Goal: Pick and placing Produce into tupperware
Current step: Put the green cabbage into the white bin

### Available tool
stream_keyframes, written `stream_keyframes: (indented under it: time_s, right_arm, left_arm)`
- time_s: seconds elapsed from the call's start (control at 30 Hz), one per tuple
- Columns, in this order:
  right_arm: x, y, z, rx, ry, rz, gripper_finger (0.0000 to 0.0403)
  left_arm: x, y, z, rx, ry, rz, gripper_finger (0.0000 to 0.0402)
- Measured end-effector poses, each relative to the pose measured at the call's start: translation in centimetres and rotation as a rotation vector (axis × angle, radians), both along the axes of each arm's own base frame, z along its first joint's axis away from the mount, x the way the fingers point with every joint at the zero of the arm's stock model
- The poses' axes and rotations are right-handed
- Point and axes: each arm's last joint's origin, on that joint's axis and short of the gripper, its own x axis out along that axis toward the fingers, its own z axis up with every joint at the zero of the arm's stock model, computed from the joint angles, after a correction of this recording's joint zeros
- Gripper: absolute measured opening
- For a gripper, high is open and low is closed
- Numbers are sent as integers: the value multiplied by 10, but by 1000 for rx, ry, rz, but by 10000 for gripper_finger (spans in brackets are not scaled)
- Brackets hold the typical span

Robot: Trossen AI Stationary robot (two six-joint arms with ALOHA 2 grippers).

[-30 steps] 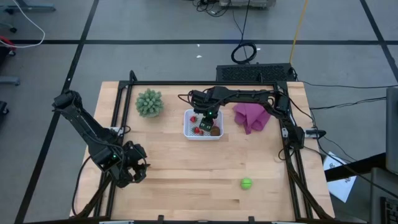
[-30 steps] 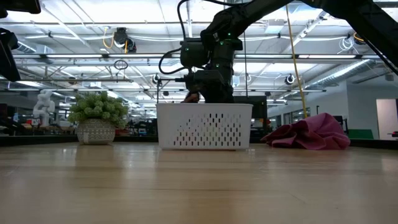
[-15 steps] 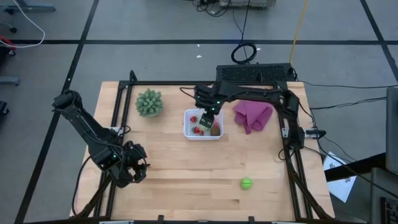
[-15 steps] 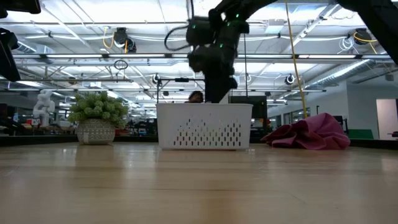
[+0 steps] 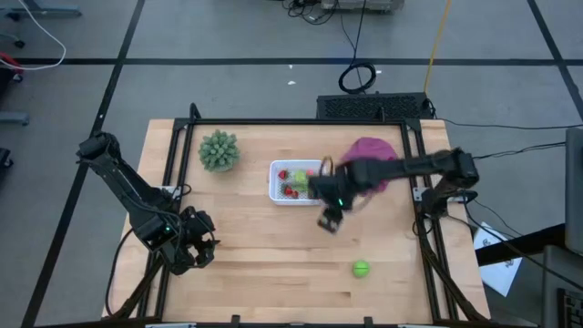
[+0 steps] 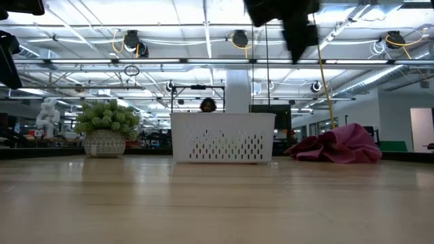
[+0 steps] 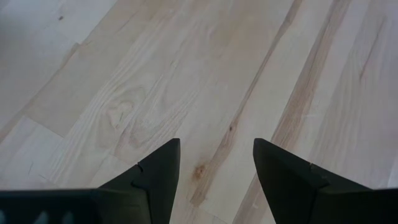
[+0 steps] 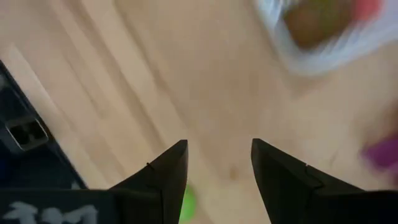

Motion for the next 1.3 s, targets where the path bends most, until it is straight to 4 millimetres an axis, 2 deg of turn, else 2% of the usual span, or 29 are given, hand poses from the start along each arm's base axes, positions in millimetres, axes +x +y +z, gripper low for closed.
stream_keyframes:
  time_s: [0.1,0.23,0.33,0.47,0.67,0.97,1.3]
  right_arm:
    - [-22,35,-18,10,103,-46,169]
    - [-55,72,-41,-6,224,-102,169]
    - [-75,90,-53,-12,254,-159,169]
    - [-88,106,-59,26,222,-240,169]
    - [-95,116,-64,48,258,-376,169]
    - [-84,121,-64,151,174,-433,169]
    - [-83,115,-106,266,162,-475,169]
  left_arm:
    - [0,0,0,-3,4,-1,207]
    - [0,0,0,-4,5,-2,207]
    - [0,0,0,-5,4,-2,207]
    - [0,0,0,-21,0,19,207]
    - [2,-3,1,-47,-21,20,207]
    - [3,-4,2,-41,-31,-18,207]
    - [3,-4,1,-26,-25,-37,207]
